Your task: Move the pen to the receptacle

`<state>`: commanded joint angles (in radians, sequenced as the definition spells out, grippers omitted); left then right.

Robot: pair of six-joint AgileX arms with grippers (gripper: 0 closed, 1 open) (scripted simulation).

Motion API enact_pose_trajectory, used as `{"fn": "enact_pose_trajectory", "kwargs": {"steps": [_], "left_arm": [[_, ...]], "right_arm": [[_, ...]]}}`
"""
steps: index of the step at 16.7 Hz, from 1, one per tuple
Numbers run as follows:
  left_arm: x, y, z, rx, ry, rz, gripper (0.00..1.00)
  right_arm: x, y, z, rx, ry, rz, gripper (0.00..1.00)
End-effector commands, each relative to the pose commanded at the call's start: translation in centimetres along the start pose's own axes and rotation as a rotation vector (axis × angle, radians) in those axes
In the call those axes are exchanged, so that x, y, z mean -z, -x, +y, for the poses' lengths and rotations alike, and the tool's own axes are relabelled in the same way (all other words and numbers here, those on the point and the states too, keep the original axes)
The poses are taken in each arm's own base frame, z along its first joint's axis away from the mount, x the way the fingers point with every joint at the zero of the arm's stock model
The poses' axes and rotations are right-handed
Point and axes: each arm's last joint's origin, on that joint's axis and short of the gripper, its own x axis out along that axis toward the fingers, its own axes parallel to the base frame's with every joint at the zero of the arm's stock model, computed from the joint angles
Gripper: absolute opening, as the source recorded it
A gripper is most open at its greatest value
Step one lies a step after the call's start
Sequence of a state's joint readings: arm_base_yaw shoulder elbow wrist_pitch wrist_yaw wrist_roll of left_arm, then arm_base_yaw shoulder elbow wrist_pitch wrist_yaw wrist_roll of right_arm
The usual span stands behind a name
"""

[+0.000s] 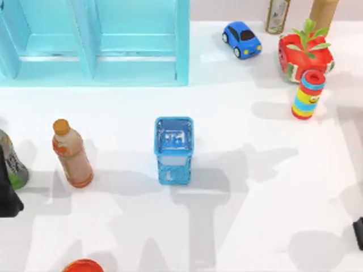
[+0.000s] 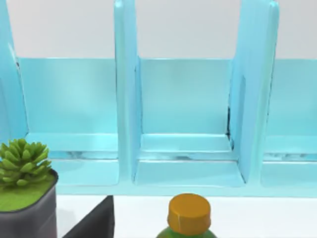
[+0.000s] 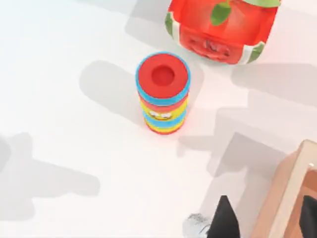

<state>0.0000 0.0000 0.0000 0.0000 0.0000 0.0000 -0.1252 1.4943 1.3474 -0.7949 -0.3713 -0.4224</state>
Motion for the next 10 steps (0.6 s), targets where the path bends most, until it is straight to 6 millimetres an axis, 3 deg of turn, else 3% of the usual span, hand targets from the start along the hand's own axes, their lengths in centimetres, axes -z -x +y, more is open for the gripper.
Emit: {"fn": "enact_pose_trajectory", "kwargs": {"steps": [2, 5, 7, 10], "left_arm": [[0.0, 0.0, 0.0, 0.000, 0.000, 0.000, 1.00], [0.0, 0.0, 0.0, 0.000, 0.000, 0.000, 1.00], [0.0, 0.0, 0.0, 0.000, 0.000, 0.000, 1.00], [0.0, 0.0, 0.0, 0.000, 0.000, 0.000, 1.00]], "right_arm": [[1.8, 3.3, -2.4, 0.076, -0.046, 0.075, 0.00], [4.0, 7.5, -4.2, 0.161, -0.091, 0.155, 0.00], [4.8, 9.0, -4.4, 0.192, -0.100, 0.182, 0.00], [5.0, 9.3, -4.4, 0.198, -0.101, 0.187, 0.00]]}}
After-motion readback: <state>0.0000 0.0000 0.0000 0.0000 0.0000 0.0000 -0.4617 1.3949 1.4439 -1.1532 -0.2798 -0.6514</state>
